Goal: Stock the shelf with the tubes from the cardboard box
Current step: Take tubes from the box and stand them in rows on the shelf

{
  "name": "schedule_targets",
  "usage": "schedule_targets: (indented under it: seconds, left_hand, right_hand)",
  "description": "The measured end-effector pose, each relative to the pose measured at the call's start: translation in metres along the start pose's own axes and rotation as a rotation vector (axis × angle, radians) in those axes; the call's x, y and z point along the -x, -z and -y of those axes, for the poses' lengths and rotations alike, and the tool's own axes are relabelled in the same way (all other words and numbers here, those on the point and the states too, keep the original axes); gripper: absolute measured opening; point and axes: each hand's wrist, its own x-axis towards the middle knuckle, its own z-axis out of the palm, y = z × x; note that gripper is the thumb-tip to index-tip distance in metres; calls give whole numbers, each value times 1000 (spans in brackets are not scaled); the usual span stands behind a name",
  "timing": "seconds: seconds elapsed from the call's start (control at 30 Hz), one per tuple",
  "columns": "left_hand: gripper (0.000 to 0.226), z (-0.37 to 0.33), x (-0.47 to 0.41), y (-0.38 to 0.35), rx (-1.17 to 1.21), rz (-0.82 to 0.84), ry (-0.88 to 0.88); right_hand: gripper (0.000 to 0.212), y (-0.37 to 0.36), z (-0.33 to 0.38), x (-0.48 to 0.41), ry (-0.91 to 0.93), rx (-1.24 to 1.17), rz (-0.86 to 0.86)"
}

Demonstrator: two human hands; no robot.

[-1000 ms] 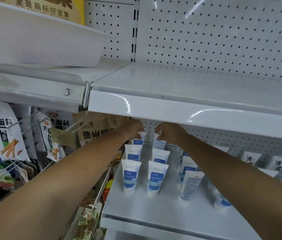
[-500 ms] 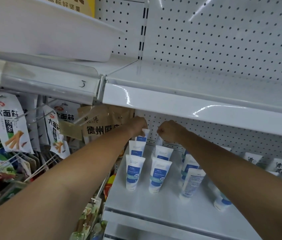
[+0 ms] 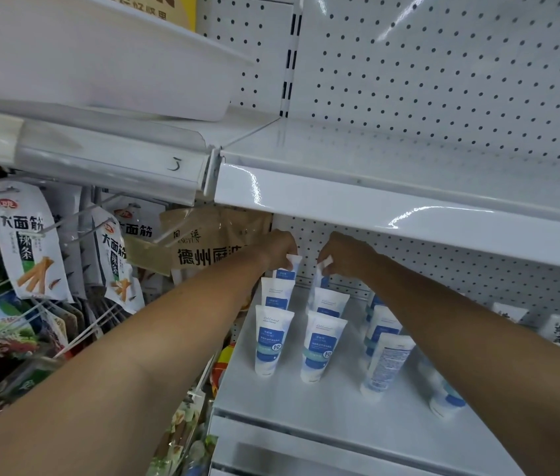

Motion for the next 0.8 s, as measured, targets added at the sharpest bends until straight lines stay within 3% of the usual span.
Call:
schedule_targets:
  seconds: [0.2, 0.33, 0.6, 0.8]
  left_hand:
    - [39, 1, -3, -2, 5, -5, -8]
    - [35, 2, -4, -2, 8, -2, -11]
    - [32, 3, -7, -4, 13, -2, 2]
    - [14, 6, -11, -3, 66, 30, 13]
  right_hand:
    - [49, 3, -1, 5, 13, 91, -46]
    - [51, 3, -3, 5, -3, 128, 11]
    - [54, -6, -4, 2, -25, 14, 57]
    - [56, -10, -8, 6, -50, -59, 94]
